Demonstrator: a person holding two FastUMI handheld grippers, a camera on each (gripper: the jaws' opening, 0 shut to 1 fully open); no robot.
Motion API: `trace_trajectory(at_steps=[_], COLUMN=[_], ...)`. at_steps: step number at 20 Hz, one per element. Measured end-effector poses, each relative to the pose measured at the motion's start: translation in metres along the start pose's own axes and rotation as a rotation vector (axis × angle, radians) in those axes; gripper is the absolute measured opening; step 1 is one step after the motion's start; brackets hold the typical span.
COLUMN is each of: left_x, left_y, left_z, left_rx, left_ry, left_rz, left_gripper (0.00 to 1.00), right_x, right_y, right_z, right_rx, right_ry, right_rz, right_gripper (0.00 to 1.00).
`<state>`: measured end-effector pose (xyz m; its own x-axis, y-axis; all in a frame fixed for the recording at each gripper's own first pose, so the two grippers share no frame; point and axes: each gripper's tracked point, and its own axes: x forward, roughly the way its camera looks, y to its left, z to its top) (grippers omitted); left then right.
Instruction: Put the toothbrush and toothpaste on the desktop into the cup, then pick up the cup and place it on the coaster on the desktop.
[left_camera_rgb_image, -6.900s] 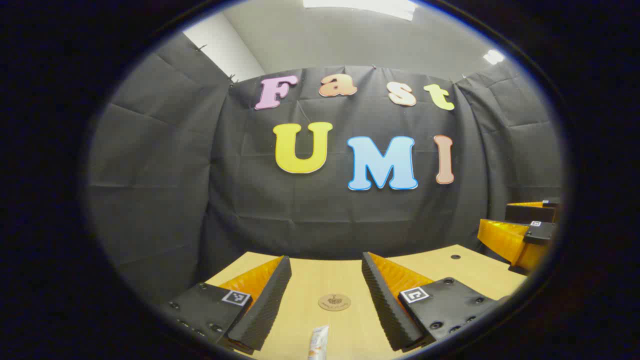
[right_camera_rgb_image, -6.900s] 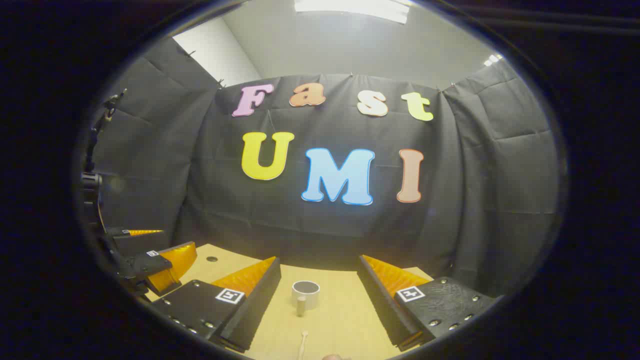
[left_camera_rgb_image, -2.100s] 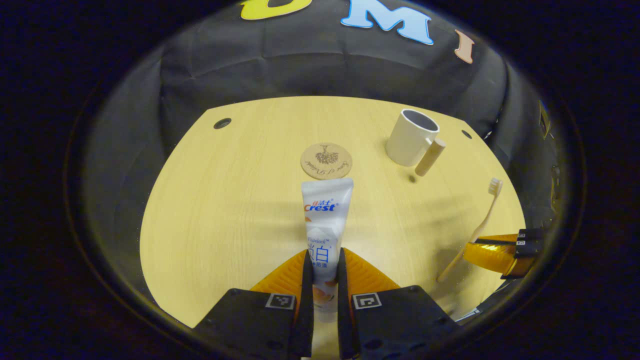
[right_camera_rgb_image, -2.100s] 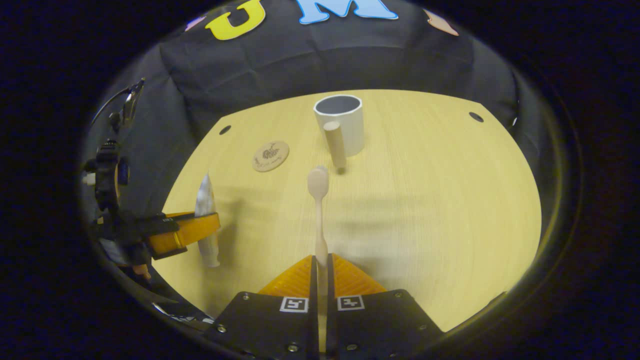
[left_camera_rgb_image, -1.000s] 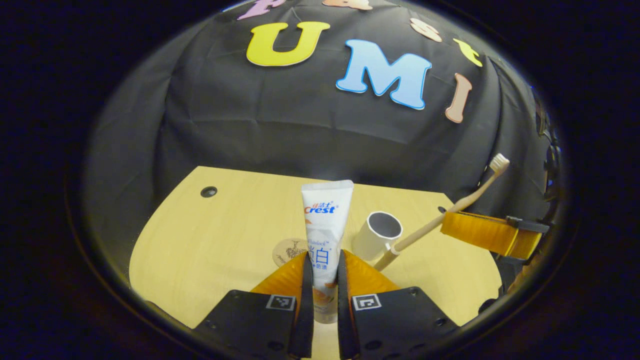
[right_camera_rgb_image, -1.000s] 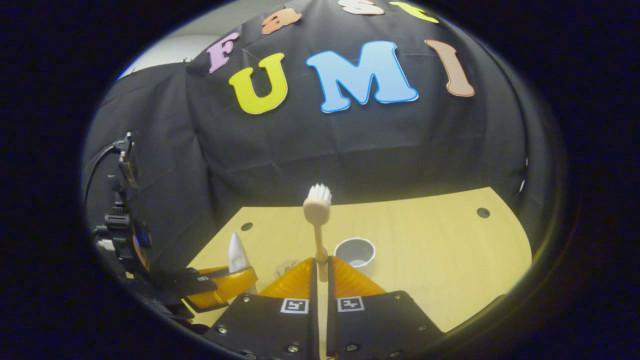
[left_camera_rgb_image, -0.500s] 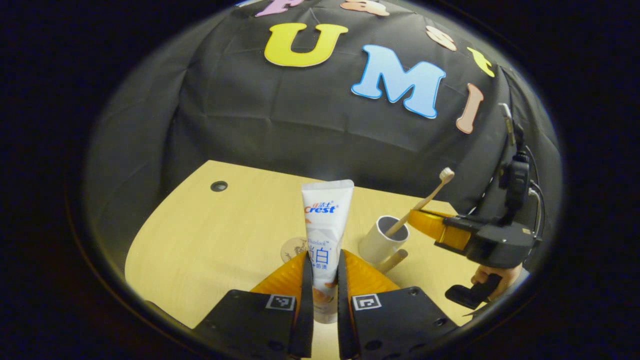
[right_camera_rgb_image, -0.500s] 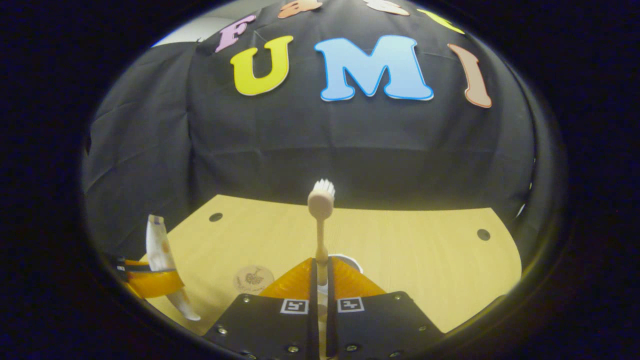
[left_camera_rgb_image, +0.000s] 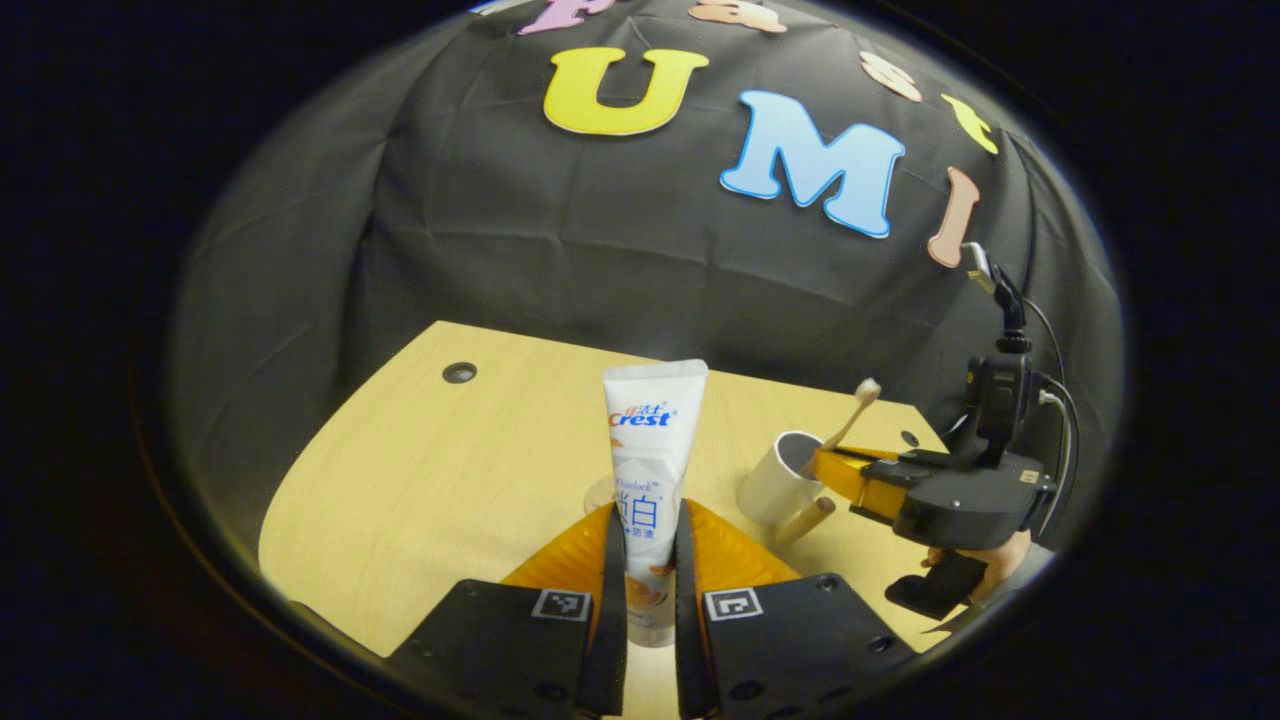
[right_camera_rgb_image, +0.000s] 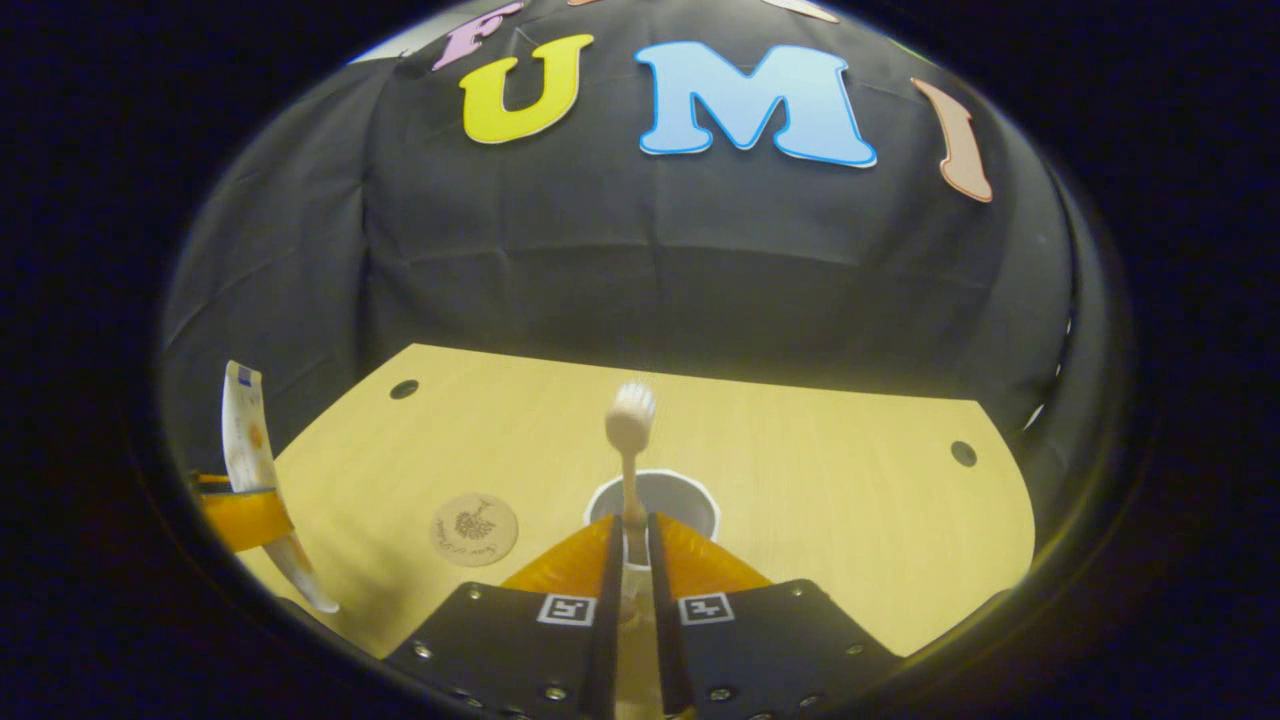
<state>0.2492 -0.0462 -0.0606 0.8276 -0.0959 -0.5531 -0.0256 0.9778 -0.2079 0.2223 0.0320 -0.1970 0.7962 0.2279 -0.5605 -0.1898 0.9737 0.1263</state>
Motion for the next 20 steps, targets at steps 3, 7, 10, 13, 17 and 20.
trace_trajectory(at_steps=[3, 7, 10, 13, 17, 20], left_x=[0.005, 0.018, 0.034, 0.052, 0.072, 0.088], left_y=[-0.009, -0.026, -0.039, -0.05, -0.068, -0.085], left_z=[-0.001, 0.007, 0.021, 0.033, 0.058, 0.082], left_rx=[0.007, 0.03, 0.023, -0.015, -0.037, -0.066], left_ry=[0.0, -0.029, -0.087, -0.153, -0.272, -0.39], left_rz=[-0.021, -0.062, -0.105, -0.137, -0.195, -0.263], left_gripper=[0.27, 0.27, 0.27, 0.27, 0.27, 0.27], right_x=[-0.006, -0.023, -0.047, -0.072, -0.1, -0.119], right_y=[-0.007, -0.016, -0.029, -0.044, -0.066, -0.076], right_z=[-0.002, -0.003, 0.0, -0.008, -0.032, -0.056], right_rx=[0.0, 0.025, 0.043, 0.086, 0.134, 0.157], right_ry=[0.001, -0.016, -0.044, -0.046, -0.005, 0.041], right_rz=[-0.011, -0.014, -0.028, -0.046, -0.088, -0.118], right_gripper=[0.46, 0.85, 0.85, 0.85, 0.85, 0.85])
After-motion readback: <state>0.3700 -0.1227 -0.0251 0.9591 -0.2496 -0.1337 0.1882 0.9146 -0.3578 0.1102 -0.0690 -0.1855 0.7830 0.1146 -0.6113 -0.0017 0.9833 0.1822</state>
